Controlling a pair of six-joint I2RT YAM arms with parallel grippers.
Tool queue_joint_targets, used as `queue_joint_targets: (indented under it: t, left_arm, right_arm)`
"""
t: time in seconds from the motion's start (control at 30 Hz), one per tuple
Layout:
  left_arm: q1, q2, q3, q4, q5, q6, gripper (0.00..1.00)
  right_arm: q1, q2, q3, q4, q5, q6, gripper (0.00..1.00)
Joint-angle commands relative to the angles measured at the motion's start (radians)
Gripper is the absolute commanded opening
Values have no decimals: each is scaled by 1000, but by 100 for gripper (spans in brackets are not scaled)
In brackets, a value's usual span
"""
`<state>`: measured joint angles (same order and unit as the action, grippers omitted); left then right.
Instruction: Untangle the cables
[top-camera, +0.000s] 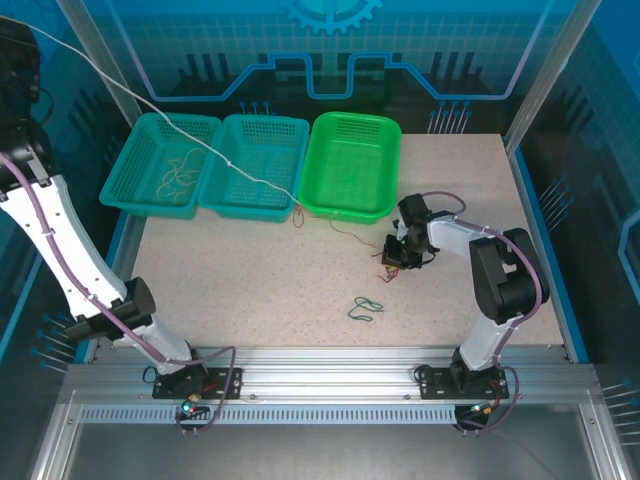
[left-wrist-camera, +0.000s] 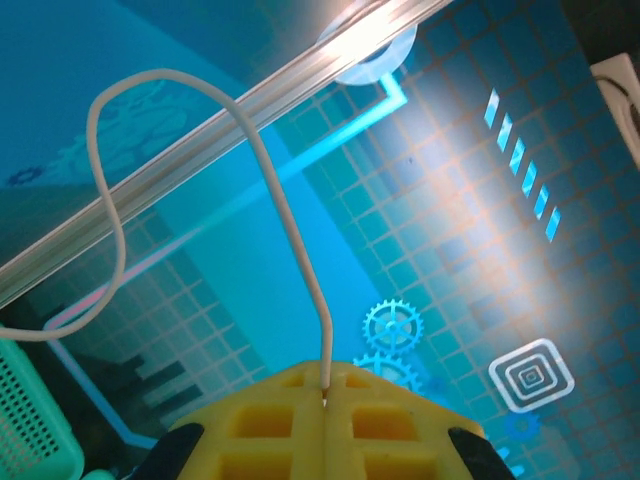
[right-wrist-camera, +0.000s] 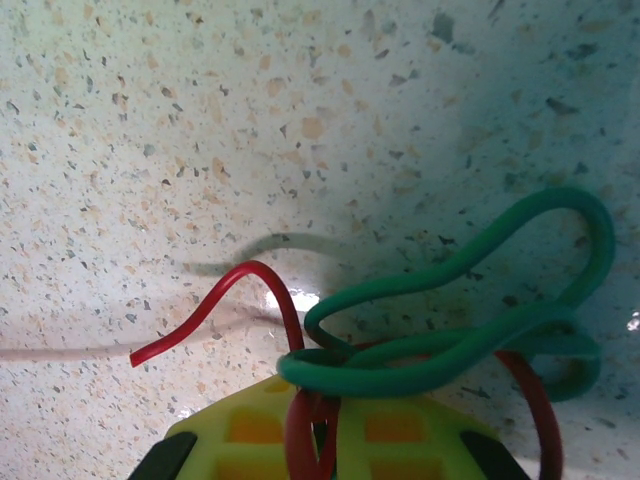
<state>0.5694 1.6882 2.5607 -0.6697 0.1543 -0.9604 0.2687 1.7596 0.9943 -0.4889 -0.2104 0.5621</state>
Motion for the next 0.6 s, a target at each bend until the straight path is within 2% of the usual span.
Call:
queue_joint_targets:
  t: [0.0,0.17,0.33,0.47,0.53,0.57]
  left_arm:
    - [40,32,41,68,40,-36,0]
    - [102,87,80,78,48,-40,0]
    - [107,115,64,57,83,-12,0]
    - [106,89,-15,50,95,17,0]
    - [104,74,-39,47,128,23,0]
    - [101,66,-45,32,148,25,0]
  right_arm:
    - [-14,21,-1,-73,8,25,0]
    - [-14,48,10,-84,-1,47,0]
    - [-13,70,28,-72,-27,69,0]
    - [12,74,72,-96,-38,59,0]
    - [43,46,86,-95,-34,40,7]
    - [62,22,88,-90,-37,24,17]
